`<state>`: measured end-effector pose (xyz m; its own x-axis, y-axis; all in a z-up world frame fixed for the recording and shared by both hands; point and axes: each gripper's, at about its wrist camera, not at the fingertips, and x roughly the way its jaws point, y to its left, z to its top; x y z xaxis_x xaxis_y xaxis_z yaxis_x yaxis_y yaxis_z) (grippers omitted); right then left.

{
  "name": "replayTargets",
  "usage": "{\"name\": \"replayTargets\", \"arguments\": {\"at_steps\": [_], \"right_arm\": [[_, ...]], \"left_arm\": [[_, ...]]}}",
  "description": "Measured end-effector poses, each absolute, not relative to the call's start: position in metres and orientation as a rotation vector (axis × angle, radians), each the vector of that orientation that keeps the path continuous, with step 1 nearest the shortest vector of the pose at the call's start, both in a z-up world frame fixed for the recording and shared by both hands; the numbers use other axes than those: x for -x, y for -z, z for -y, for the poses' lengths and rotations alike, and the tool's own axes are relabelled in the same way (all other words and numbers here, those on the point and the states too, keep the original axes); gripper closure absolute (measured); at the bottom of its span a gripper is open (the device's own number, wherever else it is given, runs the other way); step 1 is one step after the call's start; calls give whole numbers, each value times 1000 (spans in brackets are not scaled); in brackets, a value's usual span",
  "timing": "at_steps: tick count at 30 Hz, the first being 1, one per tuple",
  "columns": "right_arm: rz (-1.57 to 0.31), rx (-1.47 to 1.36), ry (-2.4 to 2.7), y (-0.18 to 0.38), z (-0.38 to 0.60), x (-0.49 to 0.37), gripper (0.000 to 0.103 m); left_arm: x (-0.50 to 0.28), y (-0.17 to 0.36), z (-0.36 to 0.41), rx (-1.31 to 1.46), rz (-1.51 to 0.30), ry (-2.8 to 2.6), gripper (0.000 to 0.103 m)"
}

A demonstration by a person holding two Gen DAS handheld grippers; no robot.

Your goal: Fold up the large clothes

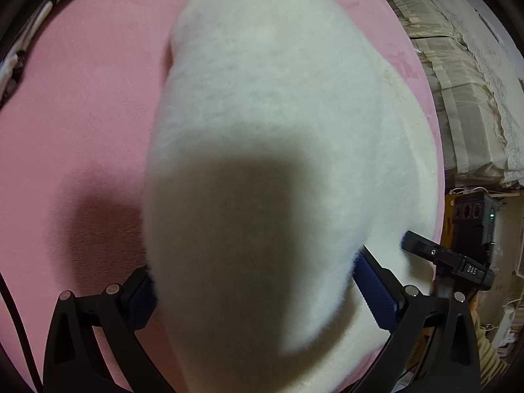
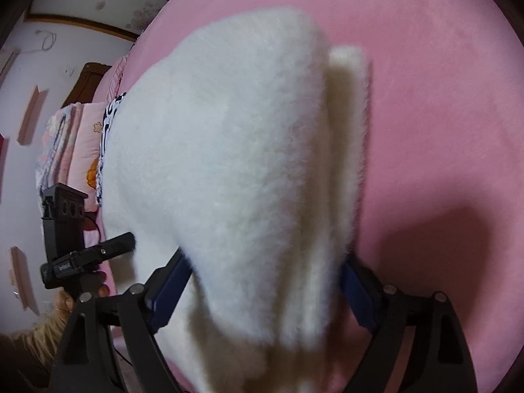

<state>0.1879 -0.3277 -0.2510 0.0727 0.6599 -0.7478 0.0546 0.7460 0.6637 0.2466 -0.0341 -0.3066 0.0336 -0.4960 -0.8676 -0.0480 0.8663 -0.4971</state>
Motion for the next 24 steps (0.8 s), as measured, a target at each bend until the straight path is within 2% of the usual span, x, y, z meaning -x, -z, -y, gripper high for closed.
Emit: {"name": "replayTargets", "arguments": {"at_steps": [2, 3, 10, 13, 16, 20, 24], "right_arm": [[-1463, -651, -499, 260, 322, -189, 3], [-1468, -633, -499, 261, 317, -189, 1], [-1493, -559, -491, 259, 301, -189, 1], [-1472, -546, -487, 250, 300, -187, 12], [-1457, -544, -479, 242, 302, -184, 25], [-1442, -538, -460, 232, 304, -184, 41], [-1421, -520, -436, 221, 304, -181, 51]], "left_arm": [[-247, 317, 33, 503, -1531, 374, 0], [-247, 322, 32, 538, -1543, 379, 0], [-249, 332, 34, 570, -1577, 371, 0], [-246, 324, 37, 529, -1552, 351, 1], [-239, 318, 39, 487, -1524, 325, 7], [-238, 308, 42, 461, -1505, 304, 17], [-239, 293, 43, 423, -1485, 305, 31]]}}
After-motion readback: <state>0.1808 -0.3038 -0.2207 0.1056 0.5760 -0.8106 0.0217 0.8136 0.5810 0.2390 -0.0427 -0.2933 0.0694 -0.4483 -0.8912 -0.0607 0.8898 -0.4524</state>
